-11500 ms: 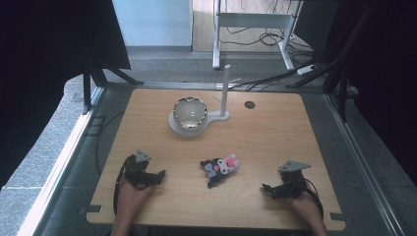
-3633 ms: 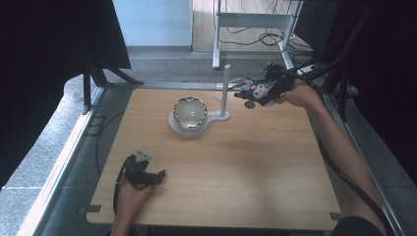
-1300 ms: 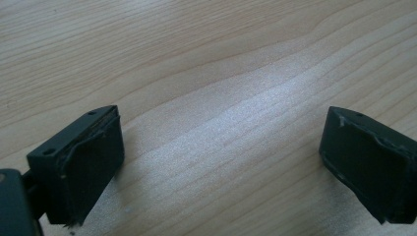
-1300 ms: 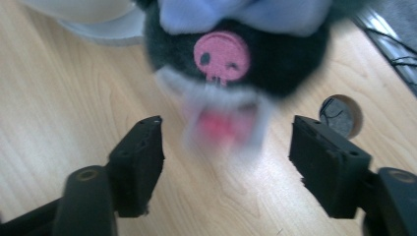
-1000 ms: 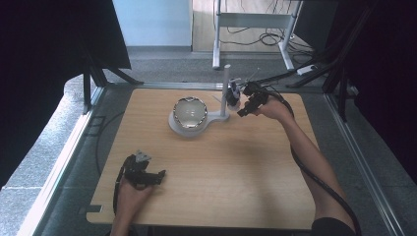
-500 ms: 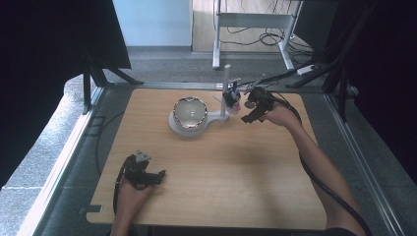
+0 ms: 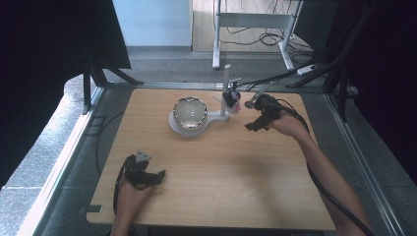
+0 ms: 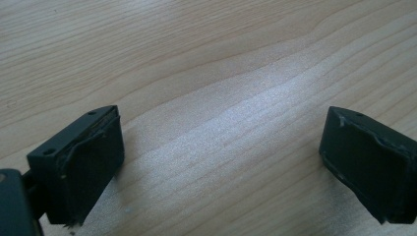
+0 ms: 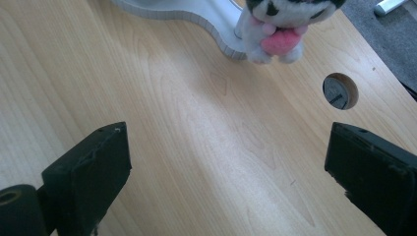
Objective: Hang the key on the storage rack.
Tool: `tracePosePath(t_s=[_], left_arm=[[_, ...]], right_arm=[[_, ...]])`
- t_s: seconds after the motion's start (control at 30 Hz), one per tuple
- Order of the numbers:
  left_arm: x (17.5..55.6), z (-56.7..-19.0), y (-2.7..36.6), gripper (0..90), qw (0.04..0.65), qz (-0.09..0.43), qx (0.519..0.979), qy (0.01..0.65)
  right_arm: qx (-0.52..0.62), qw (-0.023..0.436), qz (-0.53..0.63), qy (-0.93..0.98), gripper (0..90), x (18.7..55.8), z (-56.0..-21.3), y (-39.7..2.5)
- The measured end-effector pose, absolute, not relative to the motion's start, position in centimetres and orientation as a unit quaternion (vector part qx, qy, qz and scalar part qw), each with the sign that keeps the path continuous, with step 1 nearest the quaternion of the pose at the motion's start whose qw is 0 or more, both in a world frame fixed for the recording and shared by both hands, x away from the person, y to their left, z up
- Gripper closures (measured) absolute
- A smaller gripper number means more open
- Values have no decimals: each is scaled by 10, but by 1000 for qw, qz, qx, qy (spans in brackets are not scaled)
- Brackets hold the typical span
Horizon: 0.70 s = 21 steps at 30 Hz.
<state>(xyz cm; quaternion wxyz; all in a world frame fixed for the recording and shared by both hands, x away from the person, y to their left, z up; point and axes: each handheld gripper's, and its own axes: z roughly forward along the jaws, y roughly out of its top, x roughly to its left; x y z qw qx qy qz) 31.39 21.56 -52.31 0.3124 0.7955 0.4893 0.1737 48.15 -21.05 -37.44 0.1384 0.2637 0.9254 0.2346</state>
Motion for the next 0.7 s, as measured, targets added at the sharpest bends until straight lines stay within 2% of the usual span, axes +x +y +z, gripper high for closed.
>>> tracePosePath(t_s=[0.7], left_arm=[[314,-523,216,31,312,174,796,488]], right_arm=[[271,138,257,917,47,439,-383,-236]])
